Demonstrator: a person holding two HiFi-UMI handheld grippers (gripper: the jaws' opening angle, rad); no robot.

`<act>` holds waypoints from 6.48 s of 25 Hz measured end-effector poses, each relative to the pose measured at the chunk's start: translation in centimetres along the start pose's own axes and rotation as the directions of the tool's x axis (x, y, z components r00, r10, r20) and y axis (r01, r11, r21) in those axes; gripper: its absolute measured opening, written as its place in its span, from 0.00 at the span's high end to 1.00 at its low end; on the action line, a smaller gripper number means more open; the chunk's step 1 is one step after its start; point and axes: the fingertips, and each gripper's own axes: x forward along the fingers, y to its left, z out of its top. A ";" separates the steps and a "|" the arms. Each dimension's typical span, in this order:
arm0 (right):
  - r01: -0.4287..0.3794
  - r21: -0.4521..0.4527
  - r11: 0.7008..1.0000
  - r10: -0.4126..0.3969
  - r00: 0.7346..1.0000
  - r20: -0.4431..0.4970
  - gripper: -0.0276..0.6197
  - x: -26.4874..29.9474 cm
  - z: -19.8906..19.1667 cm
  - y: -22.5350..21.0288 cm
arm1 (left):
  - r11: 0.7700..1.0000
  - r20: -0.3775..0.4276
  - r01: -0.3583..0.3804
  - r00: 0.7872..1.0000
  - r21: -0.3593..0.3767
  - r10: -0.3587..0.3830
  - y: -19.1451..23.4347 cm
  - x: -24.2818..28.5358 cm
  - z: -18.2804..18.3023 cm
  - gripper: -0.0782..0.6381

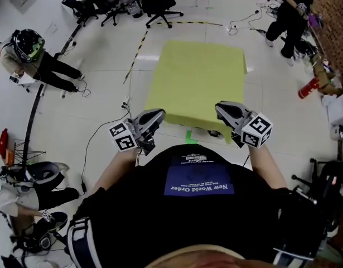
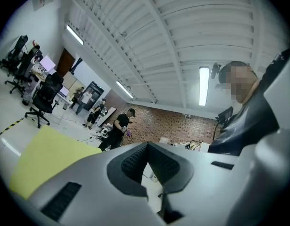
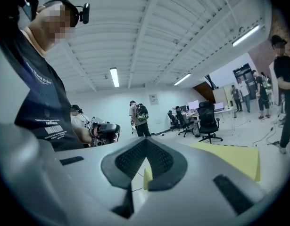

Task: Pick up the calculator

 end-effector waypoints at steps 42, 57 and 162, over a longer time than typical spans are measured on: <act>0.477 0.258 0.840 -0.519 0.846 0.125 0.98 -17.4 -8.2 -12.6 | 0.813 -0.900 0.577 0.389 0.072 -0.196 6.6 27.6 -24.6 0.16; 0.501 0.366 0.784 -0.573 0.811 0.118 0.98 -21.8 -15.0 -13.6 | 0.764 -0.983 0.629 0.000 0.144 0.185 14.9 28.8 -39.3 0.07; 0.273 0.147 0.951 -0.291 0.949 0.121 0.98 6.5 8.9 -11.9 | 0.713 0.362 0.291 0.930 -0.639 -0.055 21.3 0.2 10.6 0.07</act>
